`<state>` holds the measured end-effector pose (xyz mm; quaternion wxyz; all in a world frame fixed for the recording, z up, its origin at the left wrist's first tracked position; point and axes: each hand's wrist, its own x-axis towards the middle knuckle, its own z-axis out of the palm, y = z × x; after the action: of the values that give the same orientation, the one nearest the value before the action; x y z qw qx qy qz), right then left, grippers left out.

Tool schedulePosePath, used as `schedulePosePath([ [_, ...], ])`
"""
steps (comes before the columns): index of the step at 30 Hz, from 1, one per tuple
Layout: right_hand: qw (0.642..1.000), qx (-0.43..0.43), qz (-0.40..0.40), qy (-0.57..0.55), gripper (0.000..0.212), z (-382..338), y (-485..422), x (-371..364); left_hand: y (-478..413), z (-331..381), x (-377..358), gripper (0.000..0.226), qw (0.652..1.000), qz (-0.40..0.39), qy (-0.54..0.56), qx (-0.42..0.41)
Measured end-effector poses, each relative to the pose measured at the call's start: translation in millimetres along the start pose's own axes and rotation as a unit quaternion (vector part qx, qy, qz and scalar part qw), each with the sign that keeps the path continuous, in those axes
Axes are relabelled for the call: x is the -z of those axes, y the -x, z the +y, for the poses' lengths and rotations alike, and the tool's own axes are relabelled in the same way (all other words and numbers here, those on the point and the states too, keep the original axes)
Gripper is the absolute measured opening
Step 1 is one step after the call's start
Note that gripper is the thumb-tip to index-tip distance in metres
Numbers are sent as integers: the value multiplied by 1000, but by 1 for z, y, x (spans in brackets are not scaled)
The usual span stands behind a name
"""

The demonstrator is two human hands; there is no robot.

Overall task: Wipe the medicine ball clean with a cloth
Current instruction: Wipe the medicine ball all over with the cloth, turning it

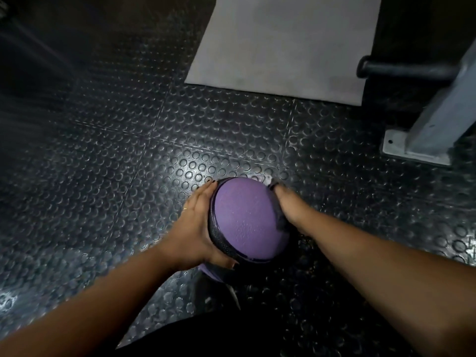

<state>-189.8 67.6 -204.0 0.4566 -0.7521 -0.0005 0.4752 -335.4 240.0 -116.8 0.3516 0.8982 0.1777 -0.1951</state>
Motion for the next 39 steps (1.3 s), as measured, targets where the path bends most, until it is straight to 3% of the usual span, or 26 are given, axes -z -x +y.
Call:
schedulePosePath([
  [3,978,162,52,124,34,-23,19,-12,2,-4,-2,154,999,23,44,21],
  [6,894,345,62,278,49,-20,71,-32,0,-11,0,154,997,32,67,29],
  [11,811,436,21,389,48,-5,91,-31,-5,-5,2,149,999,19,44,17],
  [14,830,413,44,374,44,-35,68,-29,-9,-4,-2,157,1000,20,12,5],
  [18,891,260,-26,370,39,-78,12,-27,-11,5,-4,162,1000,26,-9,8],
  [22,979,93,-106,149,36,-80,-17,-1,-12,4,-2,152,997,31,64,27],
  [26,995,-32,-66,-74,32,-40,2,16,-15,3,2,149,994,27,96,42],
  [29,995,0,21,-102,34,-1,14,6,-16,6,1,146,996,22,84,30],
  [31,991,49,84,-94,46,21,34,-8,-17,6,0,147,996,23,80,36],
  [33,984,120,112,-72,65,34,60,-21,-18,5,0,149,995,27,82,43],
  [35,966,228,123,27,64,33,80,-27,-17,4,0,150,994,35,89,44],
  [39,833,426,93,339,55,-25,89,-48,-15,5,-8,128,996,41,77,-23],
])
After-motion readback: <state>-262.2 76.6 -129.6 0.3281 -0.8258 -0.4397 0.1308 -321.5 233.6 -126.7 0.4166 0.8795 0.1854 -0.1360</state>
